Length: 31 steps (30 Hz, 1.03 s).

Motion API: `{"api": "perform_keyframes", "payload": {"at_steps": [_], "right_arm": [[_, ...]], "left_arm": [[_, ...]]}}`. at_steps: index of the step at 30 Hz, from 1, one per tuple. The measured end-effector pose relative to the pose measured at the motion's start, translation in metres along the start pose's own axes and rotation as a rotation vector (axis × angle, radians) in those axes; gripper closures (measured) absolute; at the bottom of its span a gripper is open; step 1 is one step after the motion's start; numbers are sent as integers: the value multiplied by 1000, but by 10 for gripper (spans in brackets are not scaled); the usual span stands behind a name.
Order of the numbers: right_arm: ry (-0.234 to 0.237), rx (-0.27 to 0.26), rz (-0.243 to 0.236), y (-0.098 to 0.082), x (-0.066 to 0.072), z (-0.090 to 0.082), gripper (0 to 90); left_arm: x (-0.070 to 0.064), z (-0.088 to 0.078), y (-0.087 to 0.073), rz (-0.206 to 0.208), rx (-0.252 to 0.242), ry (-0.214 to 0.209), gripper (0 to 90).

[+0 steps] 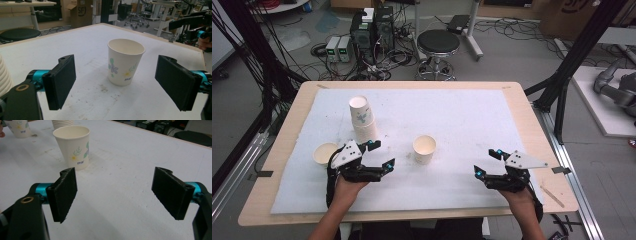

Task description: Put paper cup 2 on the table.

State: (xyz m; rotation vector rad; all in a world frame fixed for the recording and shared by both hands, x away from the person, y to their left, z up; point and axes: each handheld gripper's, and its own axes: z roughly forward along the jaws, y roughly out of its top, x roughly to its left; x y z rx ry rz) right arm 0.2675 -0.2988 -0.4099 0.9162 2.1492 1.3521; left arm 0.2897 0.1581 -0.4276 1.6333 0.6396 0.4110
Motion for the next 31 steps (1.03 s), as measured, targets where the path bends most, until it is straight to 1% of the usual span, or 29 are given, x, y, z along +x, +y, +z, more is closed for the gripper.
{"api": "perform_keyframes", "payload": {"at_steps": [4, 7, 8, 10, 15, 16, 23, 31], "right_arm": [[-2, 2, -4, 0, 1, 1, 210], [2, 2, -4, 1, 2, 2, 210], [-1, 0, -11, 1, 2, 3, 210], [3, 7, -10, 1, 3, 2, 210], [3, 5, -6, 1, 3, 3, 210], [1, 2, -12, 1, 3, 3, 210], [10, 15, -7, -1, 1, 6, 210], [1, 5, -2, -2, 1, 1, 211]], "left_arm": [[-1, 0, 0, 7, 1, -3, 170], [-1, 0, -1, 4, 4, -1, 170], [-1, 0, -2, 1, 4, 2, 170], [-1, 0, -2, 3, 6, 1, 170], [-1, 0, -2, 9, 6, -1, 172], [-1, 1, -2, 9, 5, -1, 172], [0, 3, -2, 4, 3, -9, 171], [-1, 5, -2, 6, 5, -11, 172]]}}
